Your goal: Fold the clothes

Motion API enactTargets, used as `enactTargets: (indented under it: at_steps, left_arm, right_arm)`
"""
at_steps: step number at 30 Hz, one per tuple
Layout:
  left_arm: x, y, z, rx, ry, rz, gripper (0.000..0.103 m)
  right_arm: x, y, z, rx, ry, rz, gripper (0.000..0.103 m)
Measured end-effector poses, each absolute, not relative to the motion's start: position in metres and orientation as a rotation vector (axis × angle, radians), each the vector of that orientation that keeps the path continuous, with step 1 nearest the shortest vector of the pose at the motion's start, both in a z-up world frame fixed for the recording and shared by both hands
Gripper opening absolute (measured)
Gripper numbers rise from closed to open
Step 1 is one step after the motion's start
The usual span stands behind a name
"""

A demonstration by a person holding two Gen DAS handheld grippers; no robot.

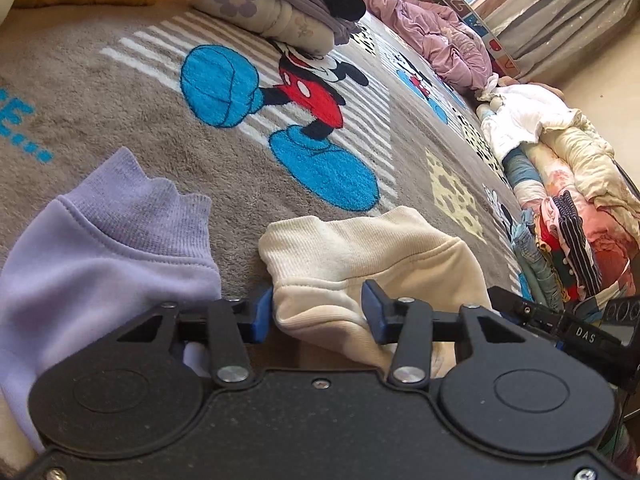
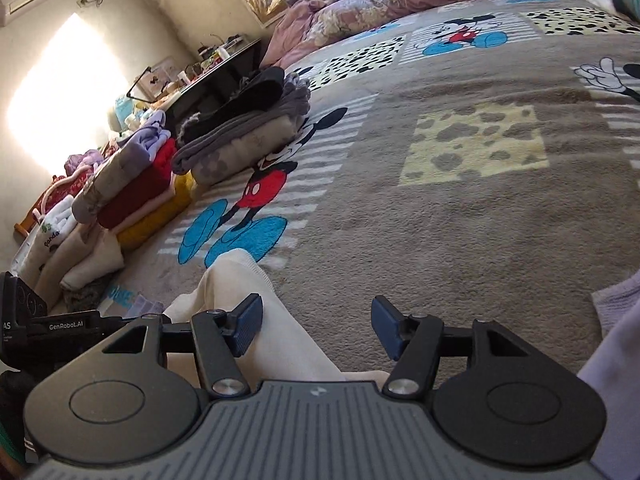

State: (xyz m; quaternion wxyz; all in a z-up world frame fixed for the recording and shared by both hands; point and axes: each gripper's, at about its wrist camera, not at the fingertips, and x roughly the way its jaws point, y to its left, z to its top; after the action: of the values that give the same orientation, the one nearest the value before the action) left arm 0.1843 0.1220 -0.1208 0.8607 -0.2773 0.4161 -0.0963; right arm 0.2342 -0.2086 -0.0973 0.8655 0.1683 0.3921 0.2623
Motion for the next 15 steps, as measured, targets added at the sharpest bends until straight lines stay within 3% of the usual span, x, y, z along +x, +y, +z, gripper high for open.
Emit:
enactTargets:
  at_steps: [7, 15]
  left_arm:
    - [0.168, 0.112, -0.125, -0.316, 0.847, -0.216, 0.017]
    - [0.155, 0.104, -0.128, -0.129, 0.8, -0.251, 0.013]
  right_arm:
    - [0.224, -0.159, -0.09, 0.036, 0.868, 0.634, 0.061]
    - [0.206, -0.143, -0.045, 0.002, 0.868, 0.74, 0.063]
